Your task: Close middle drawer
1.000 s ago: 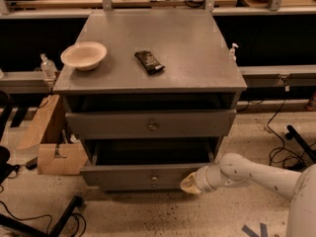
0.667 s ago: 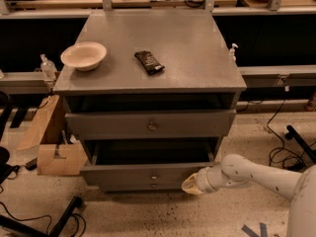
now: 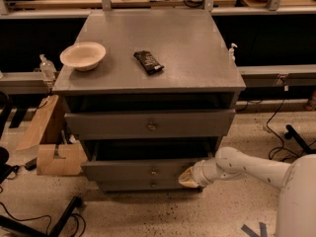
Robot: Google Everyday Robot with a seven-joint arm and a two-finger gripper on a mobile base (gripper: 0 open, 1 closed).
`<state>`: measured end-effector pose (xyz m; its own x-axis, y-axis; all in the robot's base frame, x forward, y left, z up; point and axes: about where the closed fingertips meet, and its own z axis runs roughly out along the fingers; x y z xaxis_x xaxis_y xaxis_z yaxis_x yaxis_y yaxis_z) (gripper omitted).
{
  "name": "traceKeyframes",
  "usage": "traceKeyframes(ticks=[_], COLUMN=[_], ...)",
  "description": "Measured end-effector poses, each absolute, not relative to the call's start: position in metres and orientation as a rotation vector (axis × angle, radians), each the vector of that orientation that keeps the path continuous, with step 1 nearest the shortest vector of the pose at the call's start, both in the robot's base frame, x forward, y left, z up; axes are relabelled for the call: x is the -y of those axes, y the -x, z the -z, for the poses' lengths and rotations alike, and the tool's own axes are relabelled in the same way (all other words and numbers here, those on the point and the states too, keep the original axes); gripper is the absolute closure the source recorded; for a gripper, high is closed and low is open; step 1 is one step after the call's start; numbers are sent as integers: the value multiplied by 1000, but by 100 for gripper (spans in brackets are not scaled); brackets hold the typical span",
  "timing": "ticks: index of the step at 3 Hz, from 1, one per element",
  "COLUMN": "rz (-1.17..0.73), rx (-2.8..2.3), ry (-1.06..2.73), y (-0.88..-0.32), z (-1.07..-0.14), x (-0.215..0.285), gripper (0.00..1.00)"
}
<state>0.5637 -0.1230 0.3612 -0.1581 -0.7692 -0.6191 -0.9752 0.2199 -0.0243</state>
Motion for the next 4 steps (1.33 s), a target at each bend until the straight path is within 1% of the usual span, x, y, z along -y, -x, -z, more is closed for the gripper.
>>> traceKeyframes(ticks=[1, 2, 3, 4], rz=[-482, -481, -442, -442], rx=[-1970, -1969, -1954, -1954], ry=[1627, 1628, 1641, 1641], y=[-588, -588, -609, -609], z=[-372, -372, -379, -379], x=[115, 115, 107, 107], gripper=[100, 100, 100, 100])
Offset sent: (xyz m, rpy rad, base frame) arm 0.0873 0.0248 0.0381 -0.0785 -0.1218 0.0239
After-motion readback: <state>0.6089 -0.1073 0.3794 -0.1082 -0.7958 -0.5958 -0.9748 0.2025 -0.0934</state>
